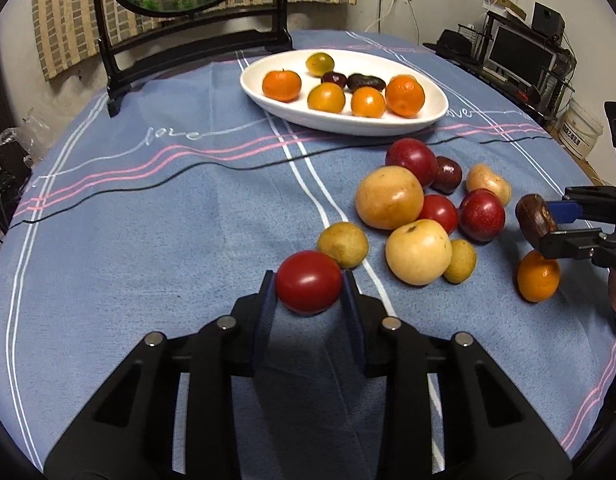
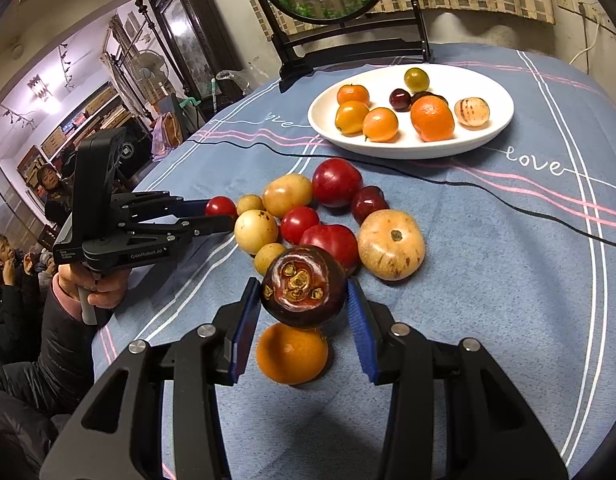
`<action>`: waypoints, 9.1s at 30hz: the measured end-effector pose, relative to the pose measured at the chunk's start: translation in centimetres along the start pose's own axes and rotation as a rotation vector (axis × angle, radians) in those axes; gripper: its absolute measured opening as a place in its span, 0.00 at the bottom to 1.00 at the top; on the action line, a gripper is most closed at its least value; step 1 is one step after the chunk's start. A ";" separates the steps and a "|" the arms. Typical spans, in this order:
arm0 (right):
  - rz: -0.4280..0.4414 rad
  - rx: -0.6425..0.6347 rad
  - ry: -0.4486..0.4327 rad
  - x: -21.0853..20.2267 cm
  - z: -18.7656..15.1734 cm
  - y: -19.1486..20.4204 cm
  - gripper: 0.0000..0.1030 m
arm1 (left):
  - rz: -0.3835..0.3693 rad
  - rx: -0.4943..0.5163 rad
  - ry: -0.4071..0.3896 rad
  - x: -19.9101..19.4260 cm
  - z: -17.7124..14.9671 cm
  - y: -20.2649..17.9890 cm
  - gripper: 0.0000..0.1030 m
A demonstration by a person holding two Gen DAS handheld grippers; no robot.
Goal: Organize fruits
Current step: 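Carry the tomato and the mangosteen to the white plate and release both, then move both open tools back toward the remaining fruit, then grasp the pale potato with the left tool while the right tool grasps an orange, then carry the potato and the orange to the white plate and release both, then move both open tools back toward the fruit pile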
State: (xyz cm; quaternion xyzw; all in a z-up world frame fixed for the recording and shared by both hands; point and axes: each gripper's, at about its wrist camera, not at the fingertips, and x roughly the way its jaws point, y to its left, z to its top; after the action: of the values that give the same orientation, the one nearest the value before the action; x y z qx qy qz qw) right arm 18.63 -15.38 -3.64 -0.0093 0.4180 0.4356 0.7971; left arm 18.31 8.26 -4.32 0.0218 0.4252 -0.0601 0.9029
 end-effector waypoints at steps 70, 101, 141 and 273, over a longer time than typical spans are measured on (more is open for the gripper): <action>-0.054 -0.120 0.033 0.2 -0.4 -0.1 0.61 | 0.195 -0.182 -0.267 -3.5 2.6 -1.3 0.98; -0.099 -0.263 0.125 1.5 -1.8 2.0 0.55 | 0.220 -0.217 -0.223 -2.9 2.6 -0.6 0.98; -0.090 -0.131 0.089 0.9 -0.9 -0.4 0.40 | -0.058 -0.021 -0.028 0.2 1.4 -4.3 0.38; -0.188 -0.210 0.100 2.7 2.4 -3.2 0.47 | 0.154 -0.206 -0.339 -4.5 2.7 -0.1 0.98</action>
State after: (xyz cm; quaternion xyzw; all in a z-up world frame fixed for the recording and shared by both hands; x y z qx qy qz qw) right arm 23.15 -14.57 -5.03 -0.1533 0.4066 0.3995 0.8072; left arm 17.53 8.28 0.91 -0.0488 0.2682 0.0499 0.9608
